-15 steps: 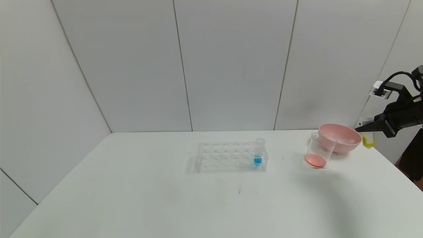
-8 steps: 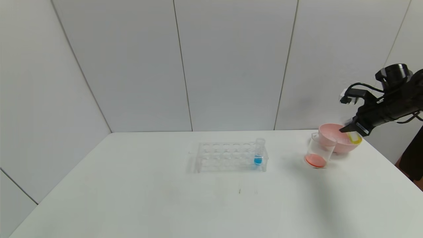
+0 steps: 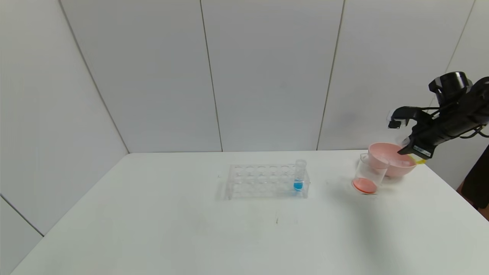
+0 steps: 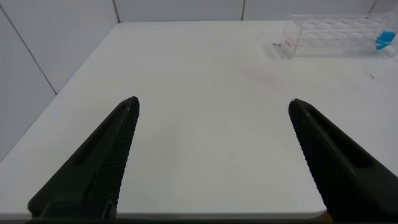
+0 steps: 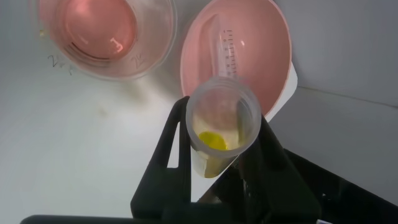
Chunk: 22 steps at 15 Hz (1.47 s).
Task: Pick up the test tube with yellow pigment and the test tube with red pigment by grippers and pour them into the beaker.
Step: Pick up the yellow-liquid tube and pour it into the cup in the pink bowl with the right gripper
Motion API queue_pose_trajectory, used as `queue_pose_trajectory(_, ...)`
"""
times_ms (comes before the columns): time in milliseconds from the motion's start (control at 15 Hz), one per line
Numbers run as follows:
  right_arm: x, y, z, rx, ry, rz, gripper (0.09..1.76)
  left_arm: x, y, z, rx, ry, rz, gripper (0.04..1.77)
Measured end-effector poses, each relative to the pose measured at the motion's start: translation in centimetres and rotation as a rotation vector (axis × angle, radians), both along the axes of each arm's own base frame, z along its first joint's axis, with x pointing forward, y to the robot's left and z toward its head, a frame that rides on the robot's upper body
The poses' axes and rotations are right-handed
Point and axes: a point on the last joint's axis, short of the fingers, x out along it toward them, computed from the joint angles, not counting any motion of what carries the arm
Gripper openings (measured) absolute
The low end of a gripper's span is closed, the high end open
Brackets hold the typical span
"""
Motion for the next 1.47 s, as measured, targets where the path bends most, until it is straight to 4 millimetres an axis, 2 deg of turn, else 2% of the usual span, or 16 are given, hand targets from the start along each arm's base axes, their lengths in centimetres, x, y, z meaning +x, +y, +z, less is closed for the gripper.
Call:
queue_pose_trajectory(533, -0.8, 2.3, 0.4, -0.178, 0.065, -0.015, 0.53, 0.0, 0.0, 0.0, 0.000, 0.000, 0.000, 1.72)
queue_pose_trajectory(800, -0.3, 3.7, -0.2, -0.232, 0.083, -0.014, 0.53, 0.0, 0.0, 0.0, 0.000, 0.000, 0.000, 1.72)
queue_pose_trajectory(1467, 0.6, 5.5, -1.9, -0.364, 0.126, -0.058, 0.53, 0.0, 0.0, 0.0, 0.000, 0.000, 0.000, 1.72)
